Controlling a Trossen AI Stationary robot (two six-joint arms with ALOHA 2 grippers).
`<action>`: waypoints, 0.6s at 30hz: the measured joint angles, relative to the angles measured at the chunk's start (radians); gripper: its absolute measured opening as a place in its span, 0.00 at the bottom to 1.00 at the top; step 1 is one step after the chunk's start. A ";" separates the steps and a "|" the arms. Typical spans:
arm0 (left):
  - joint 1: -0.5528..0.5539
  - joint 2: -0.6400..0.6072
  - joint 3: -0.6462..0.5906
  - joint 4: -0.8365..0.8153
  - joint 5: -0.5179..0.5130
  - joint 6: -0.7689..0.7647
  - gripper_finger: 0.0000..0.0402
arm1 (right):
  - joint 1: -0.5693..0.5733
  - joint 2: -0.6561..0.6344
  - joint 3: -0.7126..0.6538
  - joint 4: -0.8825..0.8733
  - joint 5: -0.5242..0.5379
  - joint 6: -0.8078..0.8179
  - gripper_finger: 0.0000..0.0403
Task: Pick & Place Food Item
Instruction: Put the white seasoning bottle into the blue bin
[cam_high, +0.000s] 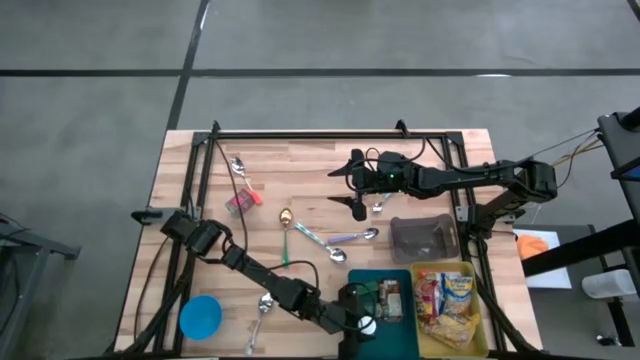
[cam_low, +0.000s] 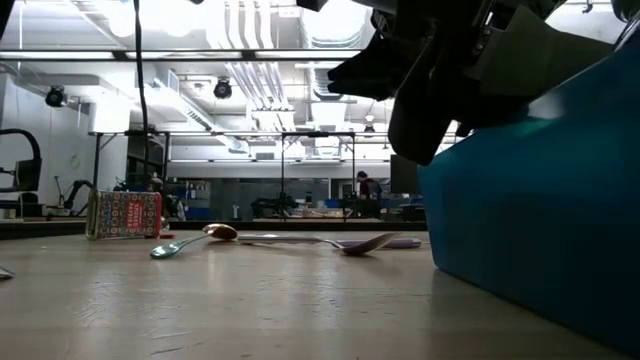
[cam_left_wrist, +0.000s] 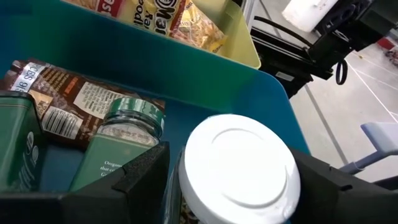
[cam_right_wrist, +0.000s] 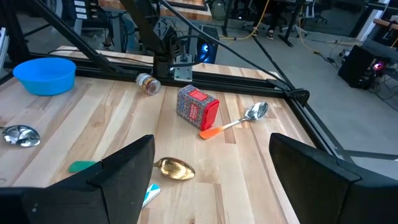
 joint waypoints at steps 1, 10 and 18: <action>0.000 0.000 0.003 -0.001 0.000 0.000 0.68 | 0.000 0.000 0.000 0.000 0.000 0.000 0.78; 0.000 0.000 0.031 -0.016 -0.001 0.017 0.68 | 0.000 0.000 0.000 0.000 0.000 0.000 0.78; 0.000 -0.002 0.059 -0.045 -0.003 0.046 0.68 | 0.000 0.000 0.000 0.000 0.000 0.000 0.78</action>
